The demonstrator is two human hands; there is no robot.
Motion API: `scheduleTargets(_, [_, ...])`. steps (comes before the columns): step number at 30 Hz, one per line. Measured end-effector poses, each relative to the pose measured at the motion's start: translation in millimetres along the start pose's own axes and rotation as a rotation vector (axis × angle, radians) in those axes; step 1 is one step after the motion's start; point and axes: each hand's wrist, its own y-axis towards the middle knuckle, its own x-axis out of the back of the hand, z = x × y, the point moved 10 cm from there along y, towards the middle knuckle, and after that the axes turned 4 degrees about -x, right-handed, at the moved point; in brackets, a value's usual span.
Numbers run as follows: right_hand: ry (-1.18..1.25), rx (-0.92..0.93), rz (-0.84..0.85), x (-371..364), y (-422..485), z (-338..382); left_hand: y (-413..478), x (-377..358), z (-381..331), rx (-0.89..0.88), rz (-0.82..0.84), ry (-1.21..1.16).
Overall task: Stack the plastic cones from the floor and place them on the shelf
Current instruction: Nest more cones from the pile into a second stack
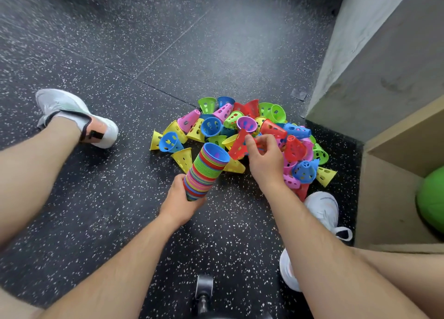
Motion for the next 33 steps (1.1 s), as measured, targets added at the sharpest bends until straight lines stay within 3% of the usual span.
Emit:
scheduleTargets(4, [-0.018, 0.137, 0.007, 1, -3, 29, -3, -2, -1, -0.007, 0.009, 0.012])
scheduleTargets(8, [-0.027, 0.198, 0.155, -20, -17, 38, -5, -3, -2, -0.015, 0.008, 0.013])
scheduleTargets(16, [-0.019, 0.147, 0.343, -66, -31, 14, -1, 3, 12, 0.032, -0.023, -0.048])
scheduleTargets(23, [0.097, 0.055, 0.324, -103, -16, 22, -6, 25, 28, 0.096, -0.153, -0.079])
scheduleTargets(33, [-0.565, 0.266, 0.619, -228, -15, 7, -2, 62, 60, 0.156, -0.271, -0.105])
